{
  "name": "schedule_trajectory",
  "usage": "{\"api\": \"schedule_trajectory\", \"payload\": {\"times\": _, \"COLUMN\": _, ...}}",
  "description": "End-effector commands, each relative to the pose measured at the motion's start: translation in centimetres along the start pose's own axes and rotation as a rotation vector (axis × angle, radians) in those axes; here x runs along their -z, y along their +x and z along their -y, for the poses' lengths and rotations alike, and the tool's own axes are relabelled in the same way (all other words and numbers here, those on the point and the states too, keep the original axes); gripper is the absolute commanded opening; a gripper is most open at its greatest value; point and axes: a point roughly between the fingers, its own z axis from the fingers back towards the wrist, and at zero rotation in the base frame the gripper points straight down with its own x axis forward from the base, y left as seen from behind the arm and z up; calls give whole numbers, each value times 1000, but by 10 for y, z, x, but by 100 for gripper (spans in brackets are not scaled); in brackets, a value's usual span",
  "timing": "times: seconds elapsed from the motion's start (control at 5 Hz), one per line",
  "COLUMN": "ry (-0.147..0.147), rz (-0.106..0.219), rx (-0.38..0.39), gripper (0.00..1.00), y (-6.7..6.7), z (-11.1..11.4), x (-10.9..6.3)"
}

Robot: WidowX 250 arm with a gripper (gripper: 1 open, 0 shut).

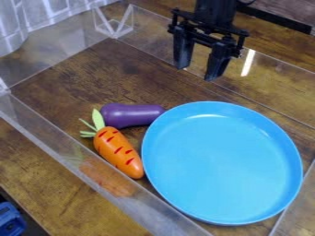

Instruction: Move the carrot to the right side

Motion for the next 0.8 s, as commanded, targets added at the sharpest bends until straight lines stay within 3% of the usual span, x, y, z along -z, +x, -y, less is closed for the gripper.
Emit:
{"api": "schedule_trajectory", "payload": {"times": 0.0, "ry": -8, "rz": 39, "rx": -22, "gripper": 100, "y": 2, "z": 1, "x": -8}}
{"api": "schedule_trajectory", "payload": {"times": 0.6, "ry": -28, "rz": 17, "rx": -94, "gripper": 100, "y": 1, "z": 2, "x": 9}}
